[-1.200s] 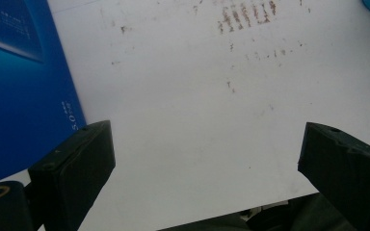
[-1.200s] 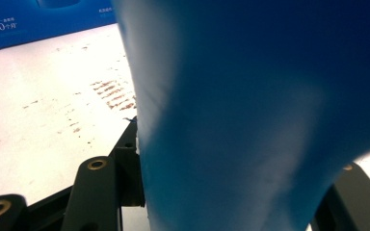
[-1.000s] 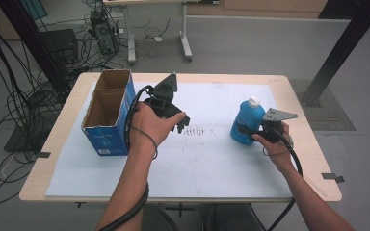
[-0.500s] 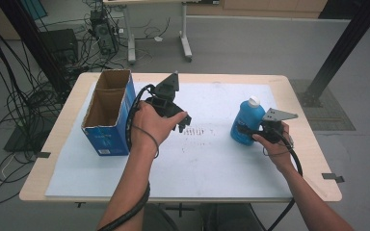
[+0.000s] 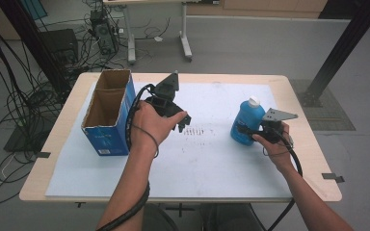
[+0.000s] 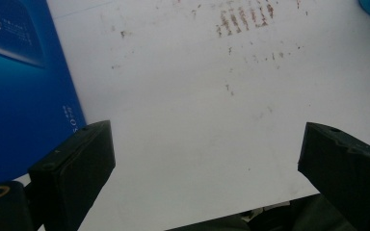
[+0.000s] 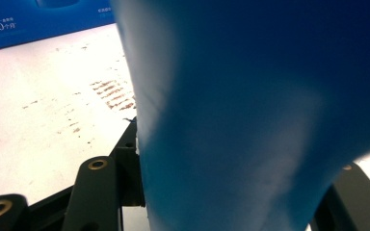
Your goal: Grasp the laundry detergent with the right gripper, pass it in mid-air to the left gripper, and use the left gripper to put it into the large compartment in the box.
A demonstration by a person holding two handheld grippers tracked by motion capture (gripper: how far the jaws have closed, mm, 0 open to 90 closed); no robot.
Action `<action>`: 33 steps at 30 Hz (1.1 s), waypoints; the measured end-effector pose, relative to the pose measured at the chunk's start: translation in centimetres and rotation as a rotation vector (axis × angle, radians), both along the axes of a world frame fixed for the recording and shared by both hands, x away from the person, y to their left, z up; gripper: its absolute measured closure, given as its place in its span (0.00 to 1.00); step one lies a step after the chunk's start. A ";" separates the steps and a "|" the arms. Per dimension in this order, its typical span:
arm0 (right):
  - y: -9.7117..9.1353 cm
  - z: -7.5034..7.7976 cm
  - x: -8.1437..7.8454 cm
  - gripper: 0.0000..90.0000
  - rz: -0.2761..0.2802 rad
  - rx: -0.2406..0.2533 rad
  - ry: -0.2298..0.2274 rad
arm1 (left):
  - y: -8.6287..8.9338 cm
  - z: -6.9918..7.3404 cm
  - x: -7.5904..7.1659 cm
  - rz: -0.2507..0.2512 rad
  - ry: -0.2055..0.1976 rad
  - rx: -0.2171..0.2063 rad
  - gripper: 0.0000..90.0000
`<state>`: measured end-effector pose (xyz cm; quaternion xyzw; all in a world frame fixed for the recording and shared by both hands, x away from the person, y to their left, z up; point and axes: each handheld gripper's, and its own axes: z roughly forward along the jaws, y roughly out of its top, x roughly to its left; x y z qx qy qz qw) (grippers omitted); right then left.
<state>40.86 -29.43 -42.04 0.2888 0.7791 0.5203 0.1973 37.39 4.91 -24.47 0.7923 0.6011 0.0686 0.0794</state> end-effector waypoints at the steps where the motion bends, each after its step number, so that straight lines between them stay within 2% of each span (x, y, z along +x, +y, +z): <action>1: 0.0 0.0 0.0 0.48 0.000 0.000 0.000 | 0.0 0.0 0.0 -0.001 0.000 0.000 0.07; 13: 0.0 0.1 0.0 0.49 -0.006 0.001 0.008 | -0.2 0.1 0.0 -0.022 0.009 -0.006 0.07; 24: -0.1 0.5 0.2 0.49 -0.015 -0.008 0.033 | 0.0 1.0 0.3 -0.045 -0.008 0.014 0.07; 29: -0.5 1.6 0.5 0.49 -0.024 -0.010 0.041 | 0.2 1.6 0.5 -0.059 -0.024 0.015 0.07; 32: -0.5 2.8 0.8 0.49 -0.026 -0.020 0.043 | 0.3 2.1 0.8 -0.080 -0.023 0.024 0.07; 33: -0.5 3.6 1.1 0.49 -0.023 -0.015 0.047 | 0.3 2.2 0.9 -0.085 -0.023 0.025 0.07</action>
